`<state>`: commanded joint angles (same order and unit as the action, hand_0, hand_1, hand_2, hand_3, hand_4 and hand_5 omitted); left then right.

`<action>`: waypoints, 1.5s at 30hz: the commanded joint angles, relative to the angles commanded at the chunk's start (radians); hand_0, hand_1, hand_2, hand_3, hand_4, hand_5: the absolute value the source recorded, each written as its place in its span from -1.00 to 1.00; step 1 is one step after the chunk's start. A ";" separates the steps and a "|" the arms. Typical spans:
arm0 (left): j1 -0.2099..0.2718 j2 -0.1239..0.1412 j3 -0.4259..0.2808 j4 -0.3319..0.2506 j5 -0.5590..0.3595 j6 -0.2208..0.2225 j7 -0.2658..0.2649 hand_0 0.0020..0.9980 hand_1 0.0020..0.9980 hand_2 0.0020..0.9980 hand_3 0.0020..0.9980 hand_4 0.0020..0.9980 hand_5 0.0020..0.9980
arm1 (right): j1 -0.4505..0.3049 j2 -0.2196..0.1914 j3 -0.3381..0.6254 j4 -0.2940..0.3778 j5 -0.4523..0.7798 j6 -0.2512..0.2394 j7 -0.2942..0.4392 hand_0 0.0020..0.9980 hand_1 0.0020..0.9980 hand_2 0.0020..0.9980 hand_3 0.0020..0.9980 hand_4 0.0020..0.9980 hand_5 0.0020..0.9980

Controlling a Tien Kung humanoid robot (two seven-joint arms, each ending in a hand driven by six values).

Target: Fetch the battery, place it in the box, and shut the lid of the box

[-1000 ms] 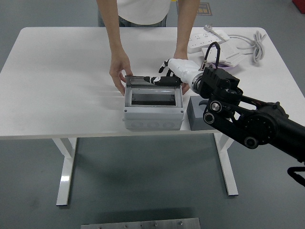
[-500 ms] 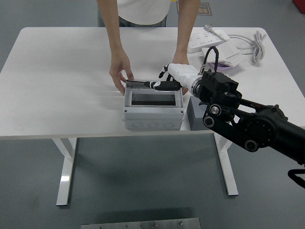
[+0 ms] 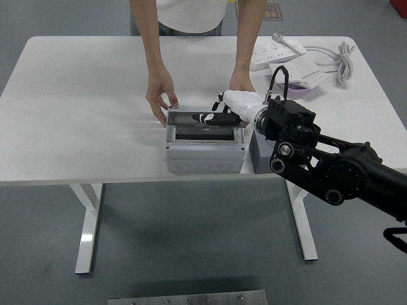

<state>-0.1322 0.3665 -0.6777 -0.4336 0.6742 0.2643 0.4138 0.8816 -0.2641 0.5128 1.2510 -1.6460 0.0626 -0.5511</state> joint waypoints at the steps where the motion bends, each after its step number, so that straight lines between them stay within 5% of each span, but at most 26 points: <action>1: 0.000 0.000 0.000 0.000 0.001 0.000 0.000 0.32 0.47 0.39 0.22 0.26 -0.43 | -0.001 0.002 -0.002 0.001 0.000 0.001 0.000 0.12 -0.07 -0.03 0.43 0.88 1.00; 11: 0.001 0.001 -0.007 -0.001 0.010 0.000 0.007 0.32 0.48 0.39 0.22 0.26 -0.42 | -0.006 0.005 0.006 0.013 -0.003 0.001 0.001 0.12 -0.08 -0.04 0.43 0.88 1.00; 21: 0.000 -0.002 -0.006 -0.001 0.008 0.000 0.006 0.33 0.48 0.39 0.22 0.26 -0.43 | -0.061 -0.051 0.140 0.066 -0.033 0.020 0.002 0.13 -0.08 -0.04 0.43 0.88 1.00; 31: 0.007 -0.016 0.005 -0.002 -0.011 0.005 0.001 0.33 0.48 0.39 0.22 0.26 -0.43 | -0.259 -0.120 0.430 0.125 0.025 -0.054 0.242 0.12 -0.08 -0.04 0.43 0.88 1.00; 43: 0.003 -0.024 0.007 -0.003 -0.017 0.003 -0.001 0.33 0.48 0.39 0.21 0.25 -0.43 | -0.412 -0.020 0.806 -0.009 0.302 -0.173 0.550 0.18 0.02 0.10 0.37 0.90 1.00; 44: 0.003 -0.025 0.008 -0.003 -0.019 0.003 -0.002 0.33 0.48 0.39 0.21 0.25 -0.43 | -0.419 -0.011 0.834 -0.028 0.337 -0.180 0.581 0.26 0.25 0.28 0.38 0.94 1.00; 45: 0.003 -0.026 0.007 -0.003 -0.018 0.003 -0.001 0.33 0.48 0.39 0.21 0.25 -0.43 | -0.424 -0.005 0.856 -0.042 0.367 -0.184 0.607 0.26 0.25 0.28 0.38 0.94 1.00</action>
<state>-0.1296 0.3406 -0.6704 -0.4367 0.6557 0.2673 0.4126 0.4577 -0.2686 1.3693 1.2089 -1.2790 -0.1215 0.0563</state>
